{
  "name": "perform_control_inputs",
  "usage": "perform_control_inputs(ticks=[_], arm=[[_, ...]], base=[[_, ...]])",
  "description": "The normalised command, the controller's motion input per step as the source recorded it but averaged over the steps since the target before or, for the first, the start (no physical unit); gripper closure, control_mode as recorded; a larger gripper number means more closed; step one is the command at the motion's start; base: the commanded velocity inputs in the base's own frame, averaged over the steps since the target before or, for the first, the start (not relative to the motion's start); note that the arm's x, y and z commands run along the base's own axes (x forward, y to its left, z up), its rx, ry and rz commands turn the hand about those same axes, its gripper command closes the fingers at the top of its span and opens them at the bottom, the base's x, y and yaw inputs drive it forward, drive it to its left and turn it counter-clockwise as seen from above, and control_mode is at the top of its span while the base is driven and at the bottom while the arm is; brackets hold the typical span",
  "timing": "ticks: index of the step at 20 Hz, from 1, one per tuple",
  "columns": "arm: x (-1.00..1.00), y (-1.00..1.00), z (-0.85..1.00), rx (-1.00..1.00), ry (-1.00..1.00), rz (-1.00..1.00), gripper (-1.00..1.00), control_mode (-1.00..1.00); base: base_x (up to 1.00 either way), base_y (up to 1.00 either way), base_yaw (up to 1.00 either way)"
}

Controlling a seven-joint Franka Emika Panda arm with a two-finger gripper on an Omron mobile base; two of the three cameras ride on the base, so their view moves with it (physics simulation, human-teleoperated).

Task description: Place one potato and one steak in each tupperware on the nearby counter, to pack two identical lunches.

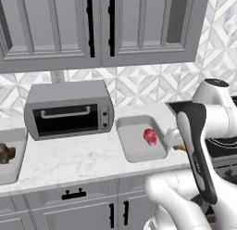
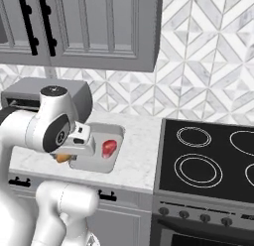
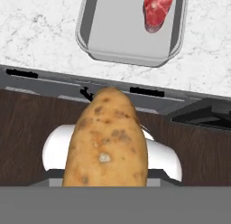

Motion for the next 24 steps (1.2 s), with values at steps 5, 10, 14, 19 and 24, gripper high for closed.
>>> perform_control_inputs(ticks=[5, 10, 14, 19, 24], arm=[[0.00, 0.00, 0.00, 0.00, 0.00, 0.00, 1.00, 1.00], [0.41, 0.04, -0.02, 0.00, 0.00, 0.00, 1.00, -1.00], [1.00, 0.20, -0.24, 0.00, 0.05, 0.00, 1.00, -1.00], [1.00, 0.31, -0.52, -0.01, 0.23, 0.00, 1.00, -1.00], [1.00, 0.24, -0.79, -0.08, 0.36, 0.00, 1.00, -1.00]], base=[[0.25, 0.17, 0.00], [0.02, 0.00, 0.00], [0.00, 0.00, 0.00], [0.00, 0.00, 0.00], [0.00, 0.00, 0.00]])
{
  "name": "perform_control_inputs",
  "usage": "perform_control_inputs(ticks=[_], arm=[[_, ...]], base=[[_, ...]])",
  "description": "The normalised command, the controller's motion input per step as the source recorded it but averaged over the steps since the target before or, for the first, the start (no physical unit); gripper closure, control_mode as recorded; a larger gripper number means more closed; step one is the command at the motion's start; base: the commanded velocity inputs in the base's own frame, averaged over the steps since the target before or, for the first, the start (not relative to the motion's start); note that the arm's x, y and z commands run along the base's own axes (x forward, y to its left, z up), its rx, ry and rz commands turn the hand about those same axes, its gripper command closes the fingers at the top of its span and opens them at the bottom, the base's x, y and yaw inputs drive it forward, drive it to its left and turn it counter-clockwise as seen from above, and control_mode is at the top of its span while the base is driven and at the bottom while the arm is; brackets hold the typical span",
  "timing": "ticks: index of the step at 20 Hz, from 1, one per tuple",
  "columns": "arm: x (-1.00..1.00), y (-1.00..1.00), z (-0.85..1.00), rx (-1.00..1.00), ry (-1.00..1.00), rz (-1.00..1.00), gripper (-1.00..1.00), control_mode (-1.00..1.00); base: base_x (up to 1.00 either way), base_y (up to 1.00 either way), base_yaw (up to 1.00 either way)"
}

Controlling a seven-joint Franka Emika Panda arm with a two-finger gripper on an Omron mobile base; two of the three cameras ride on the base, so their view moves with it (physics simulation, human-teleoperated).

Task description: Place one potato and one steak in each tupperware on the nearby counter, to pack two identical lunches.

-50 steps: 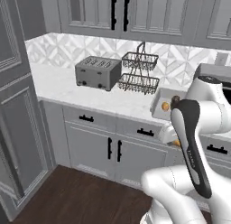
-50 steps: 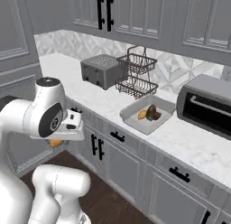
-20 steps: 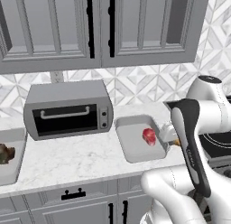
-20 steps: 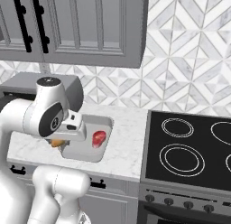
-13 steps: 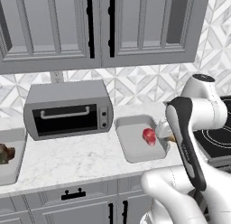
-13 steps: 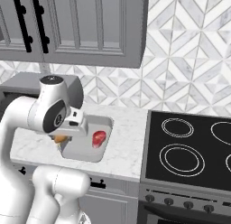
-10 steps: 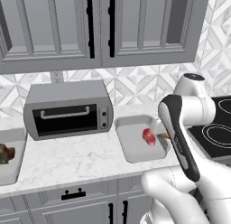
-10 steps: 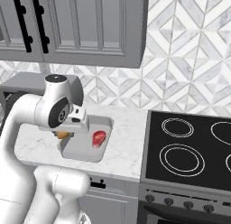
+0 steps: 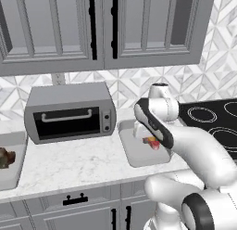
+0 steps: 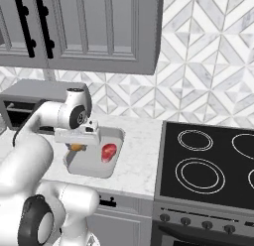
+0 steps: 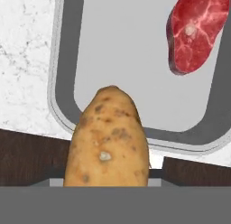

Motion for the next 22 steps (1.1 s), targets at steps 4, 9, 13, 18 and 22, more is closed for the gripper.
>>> perform_control_inputs(ticks=[4, 9, 13, 18, 22], arm=[[1.00, 0.00, -0.55, -0.06, 0.33, 0.00, 1.00, -1.00], [1.00, -0.02, -0.26, -0.01, 0.11, 0.00, 1.00, -1.00], [0.55, 0.03, -0.71, 0.00, 0.00, 0.00, 1.00, -1.00], [0.15, 0.13, -0.96, 0.00, 0.00, 0.00, 1.00, -1.00], [0.00, 0.04, -0.19, 0.00, 0.00, 0.00, 1.00, -1.00]], base=[[0.00, 0.00, 0.00], [0.00, 0.00, 0.00], [0.00, 0.00, 0.00], [0.00, 0.00, 0.00], [0.00, 0.00, 0.00]])
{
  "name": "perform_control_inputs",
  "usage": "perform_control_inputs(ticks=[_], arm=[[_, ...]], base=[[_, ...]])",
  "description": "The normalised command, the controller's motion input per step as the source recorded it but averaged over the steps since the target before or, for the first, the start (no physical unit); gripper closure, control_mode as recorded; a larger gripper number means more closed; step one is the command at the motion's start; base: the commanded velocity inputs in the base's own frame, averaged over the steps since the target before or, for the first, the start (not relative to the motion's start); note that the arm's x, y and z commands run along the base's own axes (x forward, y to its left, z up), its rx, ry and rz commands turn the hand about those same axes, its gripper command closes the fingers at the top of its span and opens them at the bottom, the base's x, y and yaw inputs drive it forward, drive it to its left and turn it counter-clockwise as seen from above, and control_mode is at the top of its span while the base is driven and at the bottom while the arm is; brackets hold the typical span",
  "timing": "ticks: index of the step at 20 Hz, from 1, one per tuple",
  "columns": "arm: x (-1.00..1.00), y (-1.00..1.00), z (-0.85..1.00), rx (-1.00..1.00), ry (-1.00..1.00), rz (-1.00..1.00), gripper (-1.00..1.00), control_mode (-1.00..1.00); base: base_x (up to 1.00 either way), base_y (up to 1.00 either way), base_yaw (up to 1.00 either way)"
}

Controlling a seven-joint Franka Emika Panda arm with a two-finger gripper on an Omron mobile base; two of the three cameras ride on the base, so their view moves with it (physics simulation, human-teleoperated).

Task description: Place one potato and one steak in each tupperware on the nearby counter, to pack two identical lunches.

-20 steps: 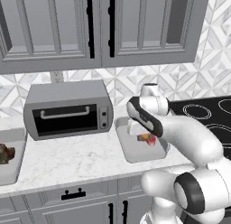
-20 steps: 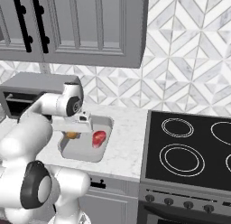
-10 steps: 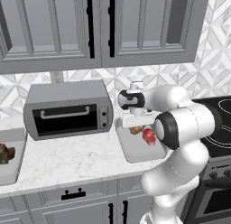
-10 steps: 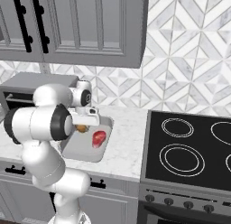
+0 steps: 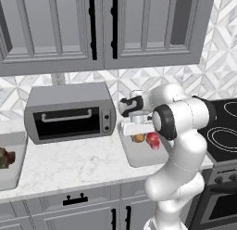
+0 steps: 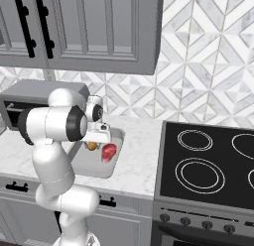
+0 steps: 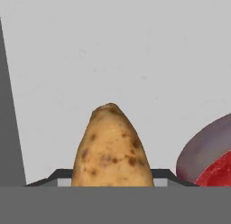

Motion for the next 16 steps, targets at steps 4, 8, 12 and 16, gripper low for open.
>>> perform_control_inputs(ticks=[4, 8, 12, 16], arm=[[0.00, 0.00, 0.00, 0.00, 0.00, 0.00, -1.00, -1.00], [-0.10, 0.00, 0.07, 0.00, 0.00, 0.00, -1.00, -1.00], [-0.33, 0.00, 0.03, 0.00, 0.00, 0.00, -1.00, -1.00], [-0.34, 0.00, 0.16, 0.00, 0.00, -0.02, -1.00, -1.00]], base=[[0.00, 0.00, 0.00], [0.00, 0.00, 0.00], [0.00, 0.00, 0.00], [0.00, 0.00, 0.00]])
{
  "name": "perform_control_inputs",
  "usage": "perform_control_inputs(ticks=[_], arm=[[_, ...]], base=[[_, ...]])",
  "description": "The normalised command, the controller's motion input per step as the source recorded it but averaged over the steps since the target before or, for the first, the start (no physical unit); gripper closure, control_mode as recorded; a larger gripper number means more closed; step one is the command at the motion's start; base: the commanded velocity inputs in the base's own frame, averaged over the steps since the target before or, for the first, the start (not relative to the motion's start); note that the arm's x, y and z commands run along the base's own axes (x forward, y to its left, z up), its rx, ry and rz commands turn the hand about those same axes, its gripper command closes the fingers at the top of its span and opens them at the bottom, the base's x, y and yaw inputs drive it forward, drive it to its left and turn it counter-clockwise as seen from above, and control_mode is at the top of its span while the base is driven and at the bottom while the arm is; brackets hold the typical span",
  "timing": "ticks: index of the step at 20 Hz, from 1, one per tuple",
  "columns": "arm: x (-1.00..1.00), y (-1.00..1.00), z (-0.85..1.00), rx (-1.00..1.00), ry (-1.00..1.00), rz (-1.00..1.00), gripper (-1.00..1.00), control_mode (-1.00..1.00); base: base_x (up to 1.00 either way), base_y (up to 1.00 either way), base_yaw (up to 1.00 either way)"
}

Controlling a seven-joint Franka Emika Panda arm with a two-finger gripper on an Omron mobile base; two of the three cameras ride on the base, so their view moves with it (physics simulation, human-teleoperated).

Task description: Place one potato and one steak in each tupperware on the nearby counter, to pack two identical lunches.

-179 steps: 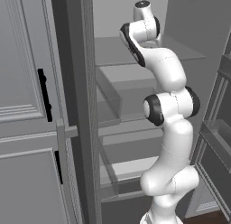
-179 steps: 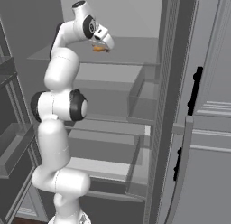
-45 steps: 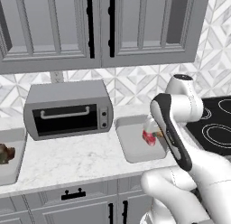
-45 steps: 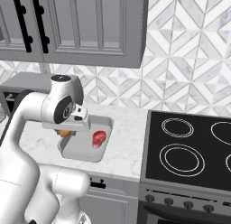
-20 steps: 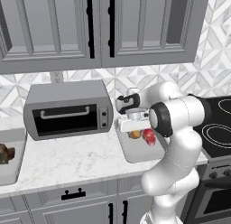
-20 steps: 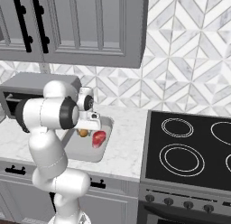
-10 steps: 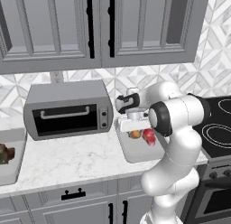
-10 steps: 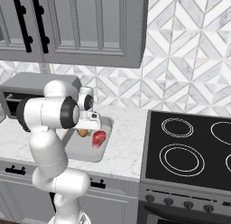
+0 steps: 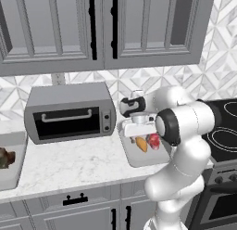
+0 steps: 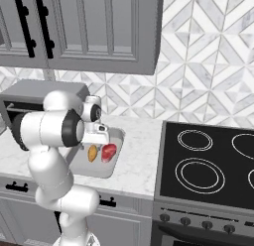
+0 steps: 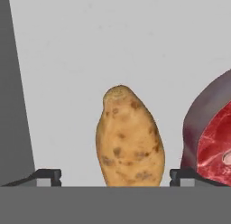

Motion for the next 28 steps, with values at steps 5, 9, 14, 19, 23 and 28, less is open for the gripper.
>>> perform_control_inputs(ticks=[5, 9, 14, 19, 23, 28], arm=[[-0.74, -0.02, 0.66, 0.03, -0.05, -0.02, -1.00, -1.00], [-0.83, -0.02, 0.86, 0.03, -0.01, 0.00, -1.00, -1.00], [-0.83, -0.09, 0.62, 0.00, -0.05, 0.01, -1.00, -1.00], [-0.61, -0.02, 0.01, 0.00, -0.06, 0.00, -1.00, -1.00], [-0.42, 0.00, 0.45, 0.06, 0.00, 0.01, -1.00, -1.00], [-0.08, 0.01, 0.86, 0.01, 0.01, -0.02, -1.00, -1.00]], base=[[0.00, 0.00, 0.00], [0.00, 0.00, 0.00], [0.00, 0.00, 0.00], [0.00, 0.00, 0.00], [0.00, 0.00, 0.00], [0.00, 0.00, 0.00]])
